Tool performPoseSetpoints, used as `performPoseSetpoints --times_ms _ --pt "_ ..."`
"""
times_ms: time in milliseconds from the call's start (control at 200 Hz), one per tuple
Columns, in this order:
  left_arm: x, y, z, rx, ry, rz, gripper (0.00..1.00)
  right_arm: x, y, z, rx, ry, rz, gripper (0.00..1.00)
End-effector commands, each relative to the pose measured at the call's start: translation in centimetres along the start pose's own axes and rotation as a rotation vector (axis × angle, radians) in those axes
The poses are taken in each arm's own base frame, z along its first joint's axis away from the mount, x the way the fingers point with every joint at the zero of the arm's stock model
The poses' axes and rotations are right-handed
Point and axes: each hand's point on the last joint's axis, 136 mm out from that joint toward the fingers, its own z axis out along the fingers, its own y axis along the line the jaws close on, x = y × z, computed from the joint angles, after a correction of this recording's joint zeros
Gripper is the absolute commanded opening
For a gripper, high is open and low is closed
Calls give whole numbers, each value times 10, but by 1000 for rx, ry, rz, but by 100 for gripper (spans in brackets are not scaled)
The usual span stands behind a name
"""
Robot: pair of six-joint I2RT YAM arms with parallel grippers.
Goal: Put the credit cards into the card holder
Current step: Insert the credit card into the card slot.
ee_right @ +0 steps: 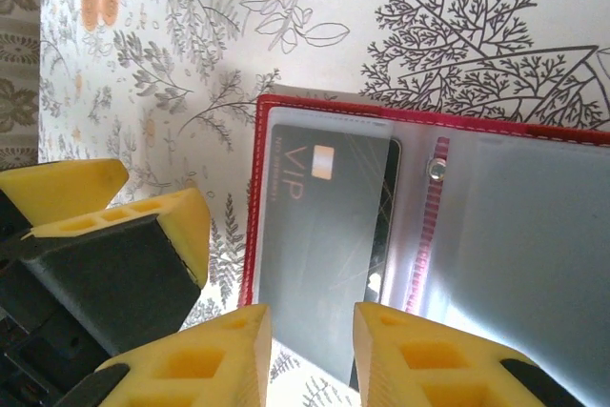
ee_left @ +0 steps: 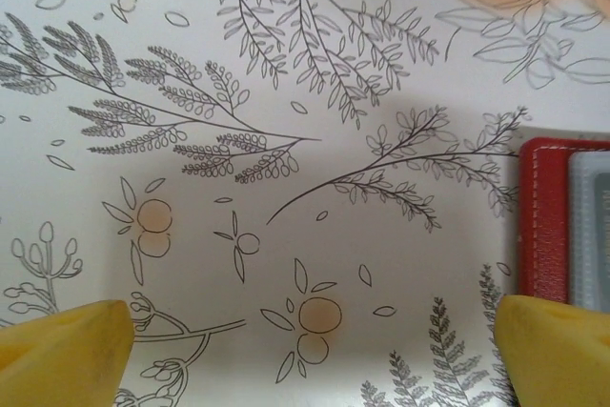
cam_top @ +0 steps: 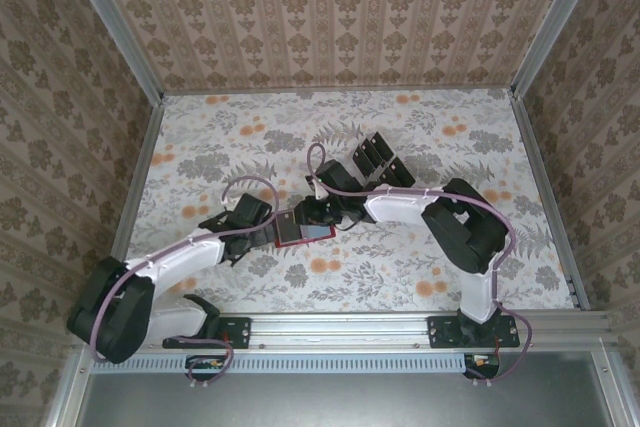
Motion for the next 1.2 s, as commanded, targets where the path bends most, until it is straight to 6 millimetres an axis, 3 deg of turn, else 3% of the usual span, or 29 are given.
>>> performPoseSetpoints --times_ms 0,710,1195 --pt "7 12 -3 -36 18 -3 100 9 -6 -6 43 11 1 29" --pt "23 12 10 -39 60 -1 100 30 -15 18 70 72 12 29" --pt "26 9 15 -36 66 4 100 33 -5 27 51 92 3 29"
